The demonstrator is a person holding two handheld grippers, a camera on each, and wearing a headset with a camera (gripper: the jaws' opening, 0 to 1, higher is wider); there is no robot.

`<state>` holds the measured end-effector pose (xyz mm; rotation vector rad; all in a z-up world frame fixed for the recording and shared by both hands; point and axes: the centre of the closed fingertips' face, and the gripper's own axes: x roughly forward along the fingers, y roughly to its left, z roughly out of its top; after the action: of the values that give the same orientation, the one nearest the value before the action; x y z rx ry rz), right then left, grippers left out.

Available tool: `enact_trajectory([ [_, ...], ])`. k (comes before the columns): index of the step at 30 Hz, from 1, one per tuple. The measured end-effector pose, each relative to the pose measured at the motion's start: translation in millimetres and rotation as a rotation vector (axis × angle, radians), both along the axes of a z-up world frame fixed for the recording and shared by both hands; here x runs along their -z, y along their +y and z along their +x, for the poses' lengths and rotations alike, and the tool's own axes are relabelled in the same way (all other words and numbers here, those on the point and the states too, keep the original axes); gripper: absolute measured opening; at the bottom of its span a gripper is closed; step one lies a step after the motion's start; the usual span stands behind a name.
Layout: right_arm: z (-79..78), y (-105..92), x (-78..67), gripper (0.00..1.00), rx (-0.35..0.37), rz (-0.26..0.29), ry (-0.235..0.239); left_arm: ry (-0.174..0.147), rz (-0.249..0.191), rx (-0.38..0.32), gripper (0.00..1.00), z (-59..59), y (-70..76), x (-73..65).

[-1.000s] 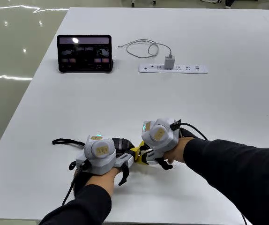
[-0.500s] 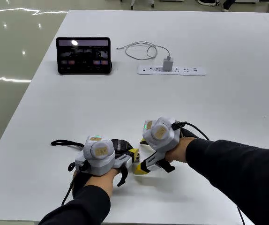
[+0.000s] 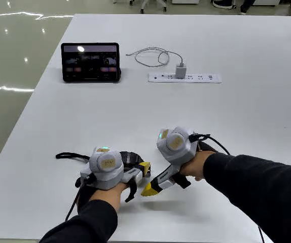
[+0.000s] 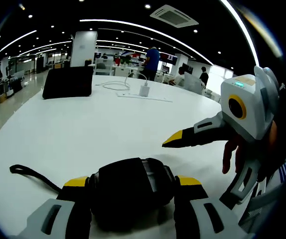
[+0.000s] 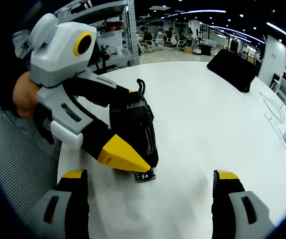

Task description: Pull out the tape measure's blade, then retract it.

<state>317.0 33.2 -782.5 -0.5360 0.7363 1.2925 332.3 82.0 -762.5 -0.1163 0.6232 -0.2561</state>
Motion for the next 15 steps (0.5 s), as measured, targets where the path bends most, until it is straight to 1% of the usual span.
enact_trajectory([
  [2,-1.3,-4.3,-2.3,1.00,0.020,0.011,-0.001,0.004,0.006,0.018,0.64,-0.4,-0.7,0.1],
  [3,-0.8,-6.0,-3.6,1.00,0.029,0.014,-0.008,0.005,0.011,0.031,0.64,-0.8,-1.0,0.0],
  [4,0.5,-7.3,-6.7,1.00,0.039,0.026,-0.024,0.007,0.017,0.045,0.64,-1.5,-1.3,0.3],
  [5,0.9,-7.8,-11.7,1.00,0.050,0.049,-0.035,0.007,0.027,0.069,0.63,-2.0,-1.7,1.0],
  [6,-0.5,-10.4,-13.1,1.00,0.054,0.051,-0.033,0.008,0.031,0.087,0.63,-2.7,-2.1,1.5],
  [7,-0.1,-13.2,-15.4,1.00,0.063,0.056,-0.041,0.006,0.028,0.105,0.63,-3.1,-1.6,1.0],
  [8,0.3,-14.7,-17.5,1.00,0.069,0.064,-0.047,0.008,0.019,0.107,0.63,-3.0,-0.7,0.6],
  [9,1.4,-17.7,-19.6,1.00,0.082,0.071,-0.050,0.018,0.014,0.119,0.63,-3.0,-0.2,0.7],
  [10,2.0,-20.1,-20.5,1.00,0.089,0.074,-0.051,0.029,0.018,0.129,0.63,-3.8,0.2,1.0],
  [11,2.3,-22.0,-21.4,1.00,0.095,0.077,-0.052,0.026,0.021,0.137,0.66,-3.1,0.2,0.1],
  [12,3.2,-25.5,-22.6,1.00,0.104,0.080,-0.055,0.020,0.031,0.163,0.68,-3.1,-0.2,-1.3],
  [13,3.7,-27.8,-23.5,1.00,0.110,0.082,-0.056,0.021,0.017,0.172,0.70,-3.4,-1.0,-2.9],
  [14,4.4,-31.6,-25.3,1.00,0.121,0.087,-0.057,0.031,-0.074,0.180,0.74,-4.4,-8.3,-7.2],
  [15,4.7,-34.3,-26.1,1.00,0.127,0.089,-0.055,0.028,-0.105,0.190,0.76,-4.8,-9.7,-10.1],
])
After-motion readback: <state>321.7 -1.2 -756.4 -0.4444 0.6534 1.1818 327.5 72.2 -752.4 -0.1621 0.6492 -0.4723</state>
